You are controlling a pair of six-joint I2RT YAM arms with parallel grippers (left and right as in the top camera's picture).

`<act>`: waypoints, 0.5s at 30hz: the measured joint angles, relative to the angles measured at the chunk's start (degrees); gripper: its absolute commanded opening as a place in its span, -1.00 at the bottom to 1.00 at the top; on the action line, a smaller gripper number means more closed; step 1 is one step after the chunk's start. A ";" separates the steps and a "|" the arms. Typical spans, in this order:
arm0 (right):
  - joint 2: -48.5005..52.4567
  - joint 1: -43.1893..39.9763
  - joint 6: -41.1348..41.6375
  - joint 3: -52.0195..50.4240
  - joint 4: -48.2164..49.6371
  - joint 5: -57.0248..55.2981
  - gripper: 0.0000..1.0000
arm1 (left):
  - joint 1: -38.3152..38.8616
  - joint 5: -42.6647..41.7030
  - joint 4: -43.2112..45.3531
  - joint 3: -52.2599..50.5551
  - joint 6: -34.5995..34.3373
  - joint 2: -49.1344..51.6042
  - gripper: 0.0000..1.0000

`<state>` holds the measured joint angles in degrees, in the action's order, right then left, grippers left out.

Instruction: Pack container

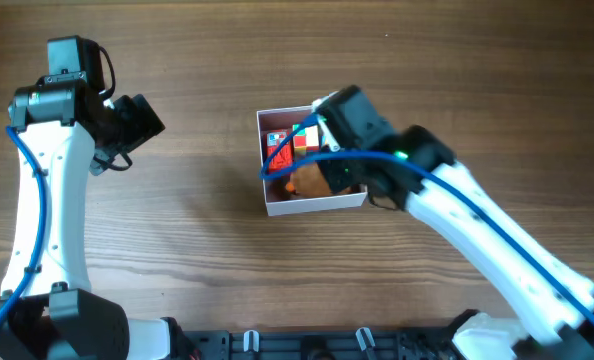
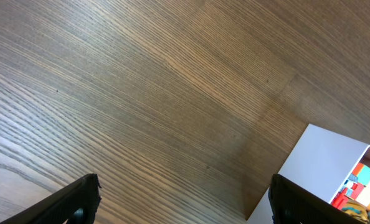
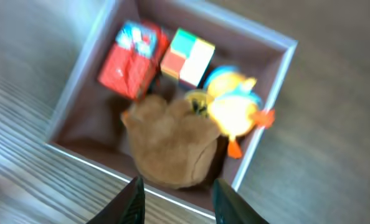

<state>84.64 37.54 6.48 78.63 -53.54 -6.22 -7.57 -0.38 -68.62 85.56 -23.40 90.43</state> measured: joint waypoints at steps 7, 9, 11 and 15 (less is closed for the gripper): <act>-6.19 -12.92 12.90 0.13 2.08 -3.08 0.99 | 2.16 0.20 1.46 0.00 2.40 0.00 0.77; -6.23 -17.68 14.49 0.13 3.61 -3.41 0.99 | 5.73 1.22 4.28 -0.07 3.48 0.00 1.00; -6.23 -22.03 15.58 0.13 6.78 -3.58 1.00 | 10.40 3.06 8.31 -0.11 4.42 0.00 1.00; -6.23 -26.51 15.76 0.15 11.54 -5.73 0.99 | 16.15 6.82 13.16 -0.11 5.20 0.00 1.00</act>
<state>78.41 11.03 22.24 78.78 -42.00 -11.94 8.58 6.44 -55.46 85.45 -18.20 90.43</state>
